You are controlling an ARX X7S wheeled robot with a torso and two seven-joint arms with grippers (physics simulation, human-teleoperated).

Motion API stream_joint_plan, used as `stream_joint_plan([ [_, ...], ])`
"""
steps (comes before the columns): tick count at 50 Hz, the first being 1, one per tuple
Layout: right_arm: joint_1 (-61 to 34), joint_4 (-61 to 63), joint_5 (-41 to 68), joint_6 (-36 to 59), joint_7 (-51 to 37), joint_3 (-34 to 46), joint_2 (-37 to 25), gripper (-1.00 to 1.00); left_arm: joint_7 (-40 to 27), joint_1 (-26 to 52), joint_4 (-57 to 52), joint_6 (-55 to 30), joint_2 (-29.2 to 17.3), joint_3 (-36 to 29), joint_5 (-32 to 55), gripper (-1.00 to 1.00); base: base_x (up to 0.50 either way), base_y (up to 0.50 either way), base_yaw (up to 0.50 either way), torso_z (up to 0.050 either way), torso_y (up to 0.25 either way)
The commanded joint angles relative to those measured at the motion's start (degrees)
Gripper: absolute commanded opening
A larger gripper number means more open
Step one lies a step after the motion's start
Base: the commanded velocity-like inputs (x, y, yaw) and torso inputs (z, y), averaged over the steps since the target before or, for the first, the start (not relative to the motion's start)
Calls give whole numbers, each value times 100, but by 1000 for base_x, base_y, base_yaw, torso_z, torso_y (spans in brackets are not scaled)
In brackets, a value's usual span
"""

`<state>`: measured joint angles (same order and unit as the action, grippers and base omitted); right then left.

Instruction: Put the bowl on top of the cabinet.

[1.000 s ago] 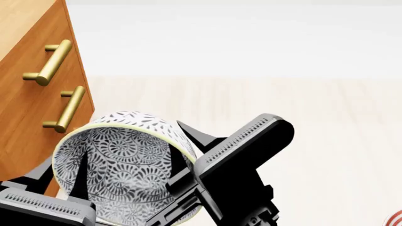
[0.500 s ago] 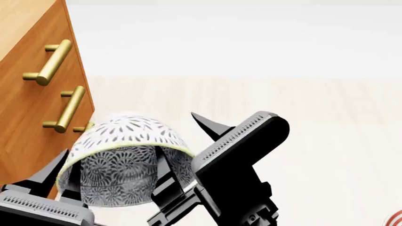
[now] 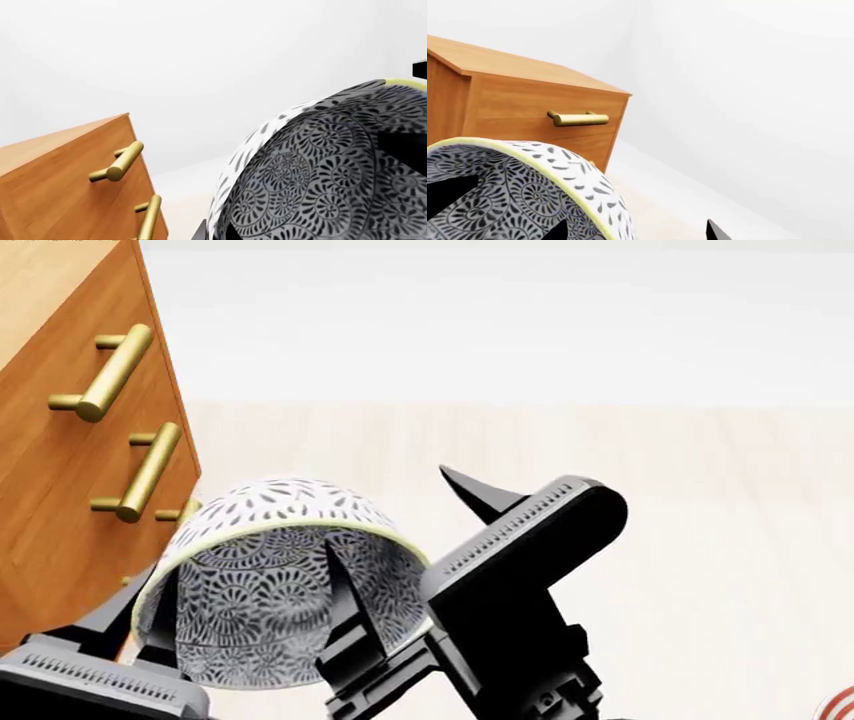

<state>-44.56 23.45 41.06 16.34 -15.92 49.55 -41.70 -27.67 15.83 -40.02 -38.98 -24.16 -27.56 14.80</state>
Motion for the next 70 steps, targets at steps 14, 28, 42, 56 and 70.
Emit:
stream_joint_plan([
  [14,753,-212,16,-1008,170,-284,-409,100,64,695,52,-616,151,-300,-107,-100,0,0,0,0,0],
  [28,1564,-446,18,-2133,320,-565,-760,100,-143,1342,243,-1432,481,-692,-325,-100,0,0,0,0,1],
  [42,3212,-757,-222,-4436,-29,-1147,-940,100,-312,1904,235,-2158,623,-1135,-607,-100,0,0,0,0,0],
  [56,4823,-1462,403,-7042,754,-1586,-715,100,-262,2289,291,-2696,817,-1385,-588,-100,0,0,0,0,1],
  [70,5708,-2070,1040,-7510,2086,-2612,250,100,-687,3465,442,-3861,1041,-2406,-1205,-100,0,0,0,1,1],
])
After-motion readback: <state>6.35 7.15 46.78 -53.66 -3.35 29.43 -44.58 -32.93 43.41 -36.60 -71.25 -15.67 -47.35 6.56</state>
